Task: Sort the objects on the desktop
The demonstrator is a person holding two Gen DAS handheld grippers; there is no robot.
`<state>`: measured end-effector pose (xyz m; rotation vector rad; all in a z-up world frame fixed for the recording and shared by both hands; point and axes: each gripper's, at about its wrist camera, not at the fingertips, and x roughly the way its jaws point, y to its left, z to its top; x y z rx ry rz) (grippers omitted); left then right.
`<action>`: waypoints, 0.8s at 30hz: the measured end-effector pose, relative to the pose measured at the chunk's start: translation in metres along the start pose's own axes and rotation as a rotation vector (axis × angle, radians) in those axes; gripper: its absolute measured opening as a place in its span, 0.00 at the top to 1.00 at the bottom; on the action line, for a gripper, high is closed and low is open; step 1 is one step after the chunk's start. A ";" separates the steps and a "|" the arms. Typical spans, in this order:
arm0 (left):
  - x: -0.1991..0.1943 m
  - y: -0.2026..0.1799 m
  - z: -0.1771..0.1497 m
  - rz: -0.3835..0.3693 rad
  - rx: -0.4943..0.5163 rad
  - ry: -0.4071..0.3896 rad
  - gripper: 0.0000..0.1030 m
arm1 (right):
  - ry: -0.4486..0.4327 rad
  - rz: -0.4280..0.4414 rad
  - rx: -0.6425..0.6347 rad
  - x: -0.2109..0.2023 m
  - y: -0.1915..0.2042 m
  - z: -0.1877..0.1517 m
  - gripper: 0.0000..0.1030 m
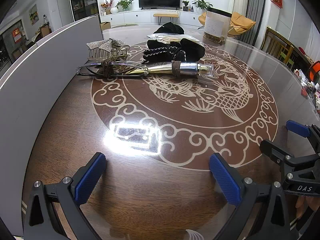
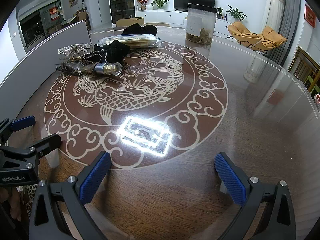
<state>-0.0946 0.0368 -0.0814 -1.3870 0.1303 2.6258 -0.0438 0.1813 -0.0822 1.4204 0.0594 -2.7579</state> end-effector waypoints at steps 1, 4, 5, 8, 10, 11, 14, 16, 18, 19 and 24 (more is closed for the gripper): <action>0.000 0.000 0.000 0.000 0.000 0.000 0.00 | 0.000 0.000 0.000 0.000 0.000 0.000 0.00; 0.000 0.000 0.000 0.000 0.000 0.000 0.00 | 0.000 0.000 0.000 0.000 0.000 0.000 0.00; 0.000 0.000 0.000 0.000 0.001 0.000 0.00 | 0.000 0.000 0.000 0.000 0.000 0.000 0.00; 0.000 0.000 0.000 -0.004 0.004 0.000 0.00 | 0.000 0.000 0.000 0.000 0.000 0.000 0.00; -0.001 0.000 -0.001 -0.004 0.004 -0.001 0.00 | 0.000 0.000 0.000 0.000 0.000 0.000 0.00; -0.001 0.000 -0.001 -0.005 0.004 -0.001 0.00 | 0.000 0.000 0.000 0.000 0.000 0.000 0.00; -0.001 0.000 -0.001 -0.005 0.004 -0.001 0.00 | 0.000 0.000 0.000 0.000 0.000 0.000 0.00; 0.000 0.000 -0.001 -0.005 0.004 -0.001 0.00 | 0.000 0.000 0.000 0.000 0.000 0.000 0.00; 0.000 0.000 -0.001 -0.005 0.004 -0.001 0.00 | 0.000 0.000 0.000 0.000 0.000 0.000 0.00; 0.000 0.000 0.000 -0.005 0.004 -0.001 0.00 | 0.000 0.000 0.001 0.000 0.000 0.000 0.00; 0.000 0.000 0.000 -0.005 0.004 -0.001 0.00 | 0.000 0.000 0.001 0.000 0.000 0.000 0.00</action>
